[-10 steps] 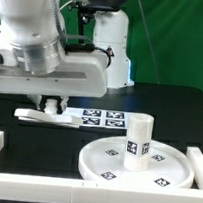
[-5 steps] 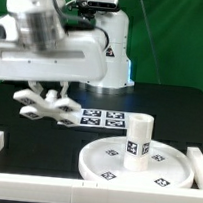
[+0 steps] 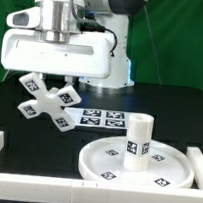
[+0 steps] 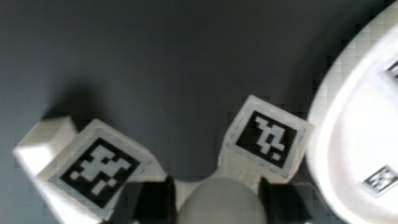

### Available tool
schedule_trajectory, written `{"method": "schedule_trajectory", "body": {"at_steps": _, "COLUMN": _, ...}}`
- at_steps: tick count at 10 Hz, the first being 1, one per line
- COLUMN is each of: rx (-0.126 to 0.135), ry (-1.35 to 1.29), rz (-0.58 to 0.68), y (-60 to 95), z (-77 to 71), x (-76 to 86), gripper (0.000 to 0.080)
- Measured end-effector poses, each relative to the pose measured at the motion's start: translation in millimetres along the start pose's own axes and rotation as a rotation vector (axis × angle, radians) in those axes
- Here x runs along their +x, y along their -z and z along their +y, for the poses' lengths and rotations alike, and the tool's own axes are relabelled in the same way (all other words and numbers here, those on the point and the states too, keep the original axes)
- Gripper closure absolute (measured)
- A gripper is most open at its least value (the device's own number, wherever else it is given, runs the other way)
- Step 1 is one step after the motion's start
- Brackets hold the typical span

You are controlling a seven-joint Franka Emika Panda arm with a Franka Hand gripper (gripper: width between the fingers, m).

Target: Assemble round table

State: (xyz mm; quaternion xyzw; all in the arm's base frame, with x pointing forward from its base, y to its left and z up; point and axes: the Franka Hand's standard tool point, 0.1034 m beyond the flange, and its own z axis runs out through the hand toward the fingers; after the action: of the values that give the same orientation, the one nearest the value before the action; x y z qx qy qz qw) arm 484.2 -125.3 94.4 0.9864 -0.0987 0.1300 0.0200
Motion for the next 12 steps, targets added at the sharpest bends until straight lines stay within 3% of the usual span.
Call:
{"method": "schedule_trajectory", "body": {"at_steps": 2, "rx": 0.0, "ry": -0.047, "rz": 0.056, "y": 0.6, "z": 21.6, "x": 2.2, "gripper": 0.0584}}
{"method": "schedule_trajectory", "body": {"at_steps": 3, "rx": 0.011, "ry": -0.063, "rz": 0.061, "y": -4.1, "z": 11.8, "x": 1.4, "gripper": 0.0584}}
{"method": "schedule_trajectory", "body": {"at_steps": 4, "rx": -0.008, "ry": -0.057, "rz": 0.088, "y": -9.6, "z": 3.9, "x": 1.3, "gripper": 0.0584}}
{"method": "schedule_trajectory", "body": {"at_steps": 9, "rx": -0.003, "ry": -0.048, "rz": 0.071, "y": -12.6, "z": 5.8, "x": -1.5, "gripper": 0.0584}}
{"method": "schedule_trajectory", "body": {"at_steps": 12, "rx": 0.004, "ry": -0.051, "rz": 0.097, "y": -13.6, "z": 15.7, "x": 9.6, "gripper": 0.0584}}
